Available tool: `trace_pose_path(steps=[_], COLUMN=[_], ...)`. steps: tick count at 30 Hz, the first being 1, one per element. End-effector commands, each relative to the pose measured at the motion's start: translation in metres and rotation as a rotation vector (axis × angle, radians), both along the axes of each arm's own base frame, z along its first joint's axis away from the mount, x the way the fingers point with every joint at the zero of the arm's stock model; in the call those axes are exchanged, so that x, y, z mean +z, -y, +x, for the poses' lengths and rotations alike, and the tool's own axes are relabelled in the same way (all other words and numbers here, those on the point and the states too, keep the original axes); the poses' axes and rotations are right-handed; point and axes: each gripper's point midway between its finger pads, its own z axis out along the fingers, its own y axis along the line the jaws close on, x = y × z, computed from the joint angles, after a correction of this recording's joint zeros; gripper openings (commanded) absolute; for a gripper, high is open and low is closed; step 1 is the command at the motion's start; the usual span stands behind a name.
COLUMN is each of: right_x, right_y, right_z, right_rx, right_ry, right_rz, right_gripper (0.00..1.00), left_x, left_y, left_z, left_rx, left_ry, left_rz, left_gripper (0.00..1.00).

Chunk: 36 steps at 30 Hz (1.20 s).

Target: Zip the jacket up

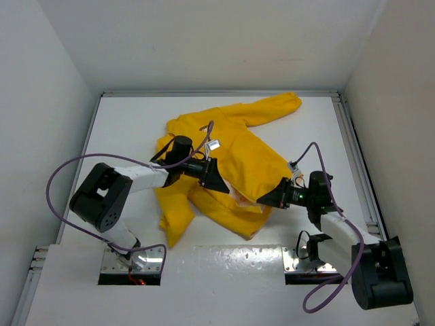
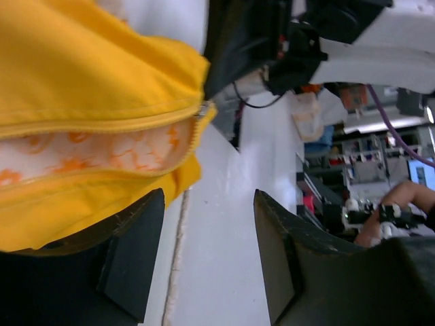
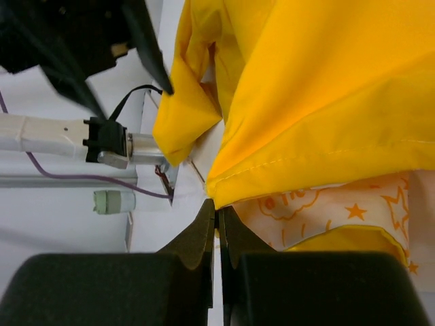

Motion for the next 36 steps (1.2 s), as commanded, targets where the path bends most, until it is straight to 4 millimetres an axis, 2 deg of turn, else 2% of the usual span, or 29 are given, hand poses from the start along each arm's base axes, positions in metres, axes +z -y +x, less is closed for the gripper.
trace_pose_path(steps=[1, 4, 9, 11, 16, 20, 27, 31, 36], right_x=[0.011, 0.011, 0.019, 0.022, 0.027, 0.029, 0.029, 0.029, 0.029], right_y=[0.003, 0.002, 0.001, 0.000, -0.001, -0.003, -0.004, -0.004, -0.004], right_z=[0.017, 0.020, 0.029, 0.032, 0.037, 0.037, 0.039, 0.039, 0.037], right_rx=[-0.064, -0.088, -0.115, -0.119, -0.130, -0.129, -0.134, -0.137, -0.136], right_ry=[-0.004, -0.064, -0.091, -0.095, -0.118, -0.124, -0.120, -0.122, -0.128], right_rz=[0.013, 0.036, 0.070, 0.079, 0.100, 0.104, 0.103, 0.105, 0.106], right_gripper=[0.00, 0.00, 0.00, 0.00, 0.00, 0.00, 0.00, 0.00, 0.00], left_x=[0.027, 0.036, 0.025, 0.022, 0.011, 0.013, 0.017, 0.005, 0.000], left_y=[0.017, 0.030, 0.045, 0.048, 0.062, 0.071, 0.083, 0.084, 0.084], left_z=[-0.011, -0.009, 0.002, 0.001, 0.000, 0.000, 0.001, 0.003, 0.003], left_rx=[-0.105, -0.113, -0.095, -0.097, -0.104, -0.112, -0.127, -0.116, -0.112], left_ry=[0.036, 0.047, 0.017, -0.023, -0.043, -0.047, -0.060, -0.082, -0.110], left_rz=[-0.113, -0.153, -0.143, -0.142, -0.137, -0.143, -0.170, -0.153, -0.138], left_gripper=[0.61, 0.63, 0.64, 0.64, 0.58, 0.55, 0.54, 0.54, 0.54])
